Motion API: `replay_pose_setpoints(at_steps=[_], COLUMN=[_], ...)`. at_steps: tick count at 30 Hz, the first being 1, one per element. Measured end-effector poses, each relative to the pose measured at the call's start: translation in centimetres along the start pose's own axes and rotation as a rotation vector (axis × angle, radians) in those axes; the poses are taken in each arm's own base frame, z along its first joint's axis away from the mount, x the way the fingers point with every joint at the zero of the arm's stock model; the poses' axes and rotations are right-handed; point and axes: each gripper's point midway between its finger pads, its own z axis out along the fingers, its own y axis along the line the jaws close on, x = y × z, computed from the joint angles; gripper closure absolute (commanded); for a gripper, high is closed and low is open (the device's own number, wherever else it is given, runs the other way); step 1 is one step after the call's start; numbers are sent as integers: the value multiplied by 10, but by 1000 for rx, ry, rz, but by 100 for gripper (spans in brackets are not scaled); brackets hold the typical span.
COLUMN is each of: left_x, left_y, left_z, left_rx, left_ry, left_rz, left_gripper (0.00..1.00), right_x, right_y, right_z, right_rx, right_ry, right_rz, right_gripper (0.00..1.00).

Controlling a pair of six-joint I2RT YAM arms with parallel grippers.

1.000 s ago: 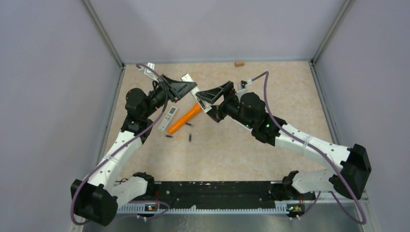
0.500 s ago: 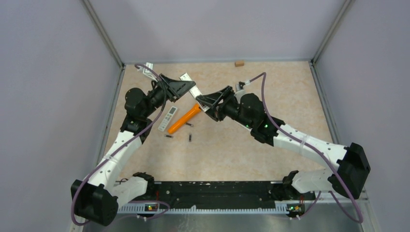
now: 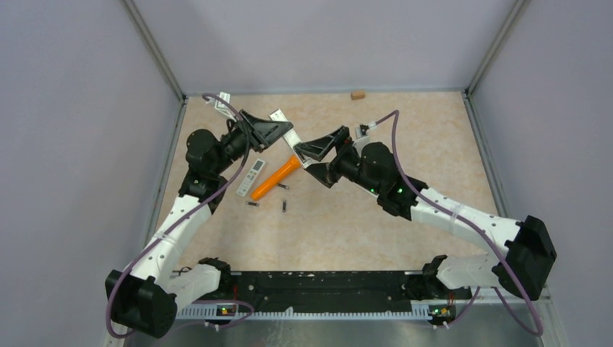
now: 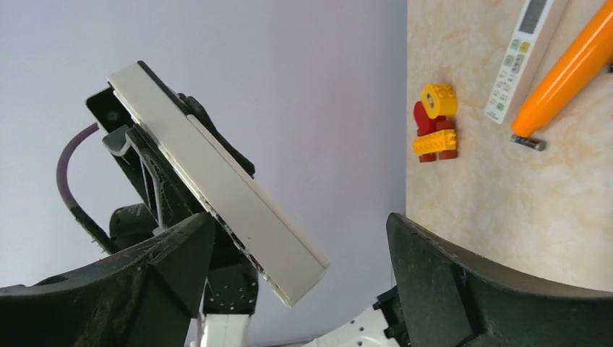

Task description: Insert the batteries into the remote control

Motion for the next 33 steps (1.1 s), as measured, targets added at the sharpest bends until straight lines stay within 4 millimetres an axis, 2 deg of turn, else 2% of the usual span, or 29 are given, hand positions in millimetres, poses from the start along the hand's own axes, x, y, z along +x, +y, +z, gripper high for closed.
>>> replay_pose_setpoints(at_steps=[3,9,11,12,14,17,20,26,30,33], left_x=[-1,-9,-15,-16,-20,-25,-34,-61,-78,-87], left_y=[8,41,59,61,76,93,100,93,92,88], left_z=[-1,-11,-17,-19,-27,-44,-62,-88,-113,-134], left_rx=[-27,-139,-208,-221,-293,-415,-516,-651,-763,-833], left_ry=[5,0,-15,-17,-35,-66,-106,-205,-293,-359], left_rz=[37,96,116,119,141,189,243,352,407,439], left_gripper=[100,100,100,100,100,100,100,100,100,100], right_x=[-6,-19,-21,-22,-24,-23,-17,23,45,53], right_y=[-6,-8,-8,-9,-18,-41,-76,-149,-193,-219], right_z=[-7,-29,-36,-39,-39,-30,-8,28,39,44], right_rx=[9,7,11,16,56,166,322,593,707,761], right_ry=[-20,-64,-75,-79,-76,-52,-14,109,178,212], right_rz=[-40,-151,-206,-244,-312,-405,-500,-680,-756,-788], right_gripper=[9,12,24,29,35,39,39,41,48,52])
